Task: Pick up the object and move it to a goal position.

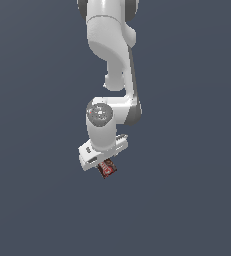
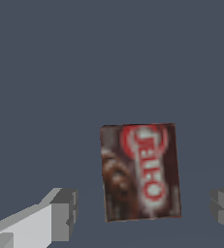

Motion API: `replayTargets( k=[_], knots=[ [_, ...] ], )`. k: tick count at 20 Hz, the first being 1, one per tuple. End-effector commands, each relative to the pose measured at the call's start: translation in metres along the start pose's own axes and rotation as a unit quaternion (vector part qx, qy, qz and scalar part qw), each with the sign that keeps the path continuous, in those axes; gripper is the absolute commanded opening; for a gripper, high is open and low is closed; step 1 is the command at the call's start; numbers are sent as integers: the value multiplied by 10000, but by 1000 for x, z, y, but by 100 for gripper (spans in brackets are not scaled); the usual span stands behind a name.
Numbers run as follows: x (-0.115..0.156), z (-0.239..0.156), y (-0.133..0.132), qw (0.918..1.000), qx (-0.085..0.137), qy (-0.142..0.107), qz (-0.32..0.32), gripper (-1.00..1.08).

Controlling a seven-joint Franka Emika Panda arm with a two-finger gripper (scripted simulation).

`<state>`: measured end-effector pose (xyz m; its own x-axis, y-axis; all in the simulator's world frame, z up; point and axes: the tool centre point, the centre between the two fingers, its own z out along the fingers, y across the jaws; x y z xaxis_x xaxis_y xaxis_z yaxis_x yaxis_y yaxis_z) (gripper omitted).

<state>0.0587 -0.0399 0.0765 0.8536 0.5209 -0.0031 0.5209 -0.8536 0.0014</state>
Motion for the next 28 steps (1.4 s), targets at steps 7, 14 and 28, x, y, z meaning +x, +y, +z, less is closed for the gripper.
replayTargets(
  k=[7, 14, 28],
  knots=[
    [2, 11, 7, 9997, 6, 15, -234, 100],
    [1, 23, 6, 9998, 7, 12, -219, 100],
    [2, 61, 7, 9997, 6, 15, -233, -100]
  ],
)
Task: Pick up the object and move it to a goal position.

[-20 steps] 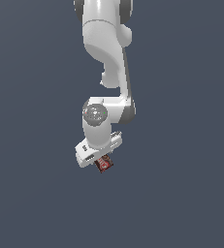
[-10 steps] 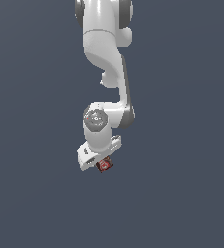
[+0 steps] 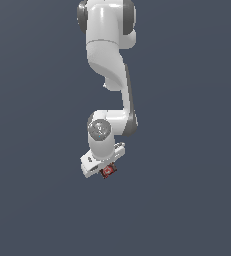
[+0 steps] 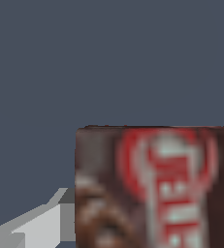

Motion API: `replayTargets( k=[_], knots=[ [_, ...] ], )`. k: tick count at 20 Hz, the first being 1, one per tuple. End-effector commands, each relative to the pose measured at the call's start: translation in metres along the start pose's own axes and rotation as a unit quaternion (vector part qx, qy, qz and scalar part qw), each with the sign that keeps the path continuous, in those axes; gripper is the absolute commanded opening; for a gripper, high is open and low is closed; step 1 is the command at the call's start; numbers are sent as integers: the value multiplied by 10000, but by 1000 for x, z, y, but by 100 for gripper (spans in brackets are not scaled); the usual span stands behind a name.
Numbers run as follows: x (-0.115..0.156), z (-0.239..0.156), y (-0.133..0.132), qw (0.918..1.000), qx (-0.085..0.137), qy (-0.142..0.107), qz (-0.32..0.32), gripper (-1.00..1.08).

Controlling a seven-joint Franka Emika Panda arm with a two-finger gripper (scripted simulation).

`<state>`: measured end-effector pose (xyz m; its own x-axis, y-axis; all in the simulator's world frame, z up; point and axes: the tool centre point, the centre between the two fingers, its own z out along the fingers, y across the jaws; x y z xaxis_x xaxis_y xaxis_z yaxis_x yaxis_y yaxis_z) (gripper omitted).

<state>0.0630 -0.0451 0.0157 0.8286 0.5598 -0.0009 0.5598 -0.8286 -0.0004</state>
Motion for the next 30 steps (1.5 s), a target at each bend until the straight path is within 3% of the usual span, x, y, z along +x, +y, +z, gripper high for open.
replayTargets(
  k=[1, 17, 24, 30],
  knots=[
    [0, 0, 0, 10000, -2, 4, -1, -100],
    [-11, -2, 1, 10000, -2, 4, -1, -100],
    [-41, -8, 3, 10000, -2, 4, -1, -100],
    [-86, -17, 7, 10000, -2, 4, -1, -100]
  ],
)
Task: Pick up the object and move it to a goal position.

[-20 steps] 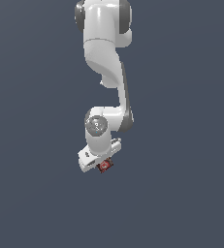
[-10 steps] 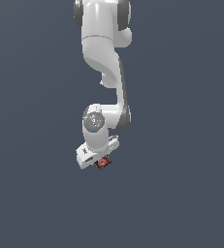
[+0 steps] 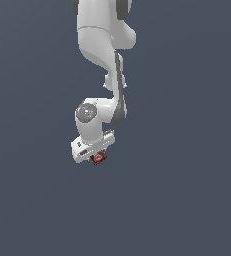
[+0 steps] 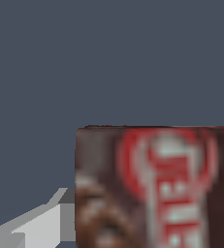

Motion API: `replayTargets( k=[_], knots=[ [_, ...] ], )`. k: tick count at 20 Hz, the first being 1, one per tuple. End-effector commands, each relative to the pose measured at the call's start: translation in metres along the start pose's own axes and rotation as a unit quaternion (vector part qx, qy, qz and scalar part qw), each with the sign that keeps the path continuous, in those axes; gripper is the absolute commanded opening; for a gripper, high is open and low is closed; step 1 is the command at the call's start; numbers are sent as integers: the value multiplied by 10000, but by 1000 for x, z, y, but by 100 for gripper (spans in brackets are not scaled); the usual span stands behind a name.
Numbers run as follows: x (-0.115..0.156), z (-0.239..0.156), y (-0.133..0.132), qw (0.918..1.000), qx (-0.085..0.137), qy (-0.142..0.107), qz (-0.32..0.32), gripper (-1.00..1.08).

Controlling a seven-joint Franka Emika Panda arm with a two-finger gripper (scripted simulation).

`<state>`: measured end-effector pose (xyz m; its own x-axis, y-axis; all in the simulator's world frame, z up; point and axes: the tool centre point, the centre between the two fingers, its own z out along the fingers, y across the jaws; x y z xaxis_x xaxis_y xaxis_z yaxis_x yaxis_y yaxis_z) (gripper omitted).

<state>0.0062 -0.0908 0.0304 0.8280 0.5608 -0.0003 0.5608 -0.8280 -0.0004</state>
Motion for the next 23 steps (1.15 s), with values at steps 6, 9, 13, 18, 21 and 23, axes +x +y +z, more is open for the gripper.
replayTargets(
  k=[6, 9, 13, 18, 21, 23],
  knots=[
    [-68, -14, 7, 10000, -2, 1, 5, -100],
    [-94, -19, 10, 10000, -2, 1, 5, -100],
    [-123, -25, 13, 10000, -2, 1, 5, -100],
    [-148, -30, 17, 10000, -2, 1, 5, -100],
    [-155, -32, 18, 10000, -2, 1, 5, -100],
    [-157, -32, 19, 10000, -2, 1, 5, -100]
  ],
)
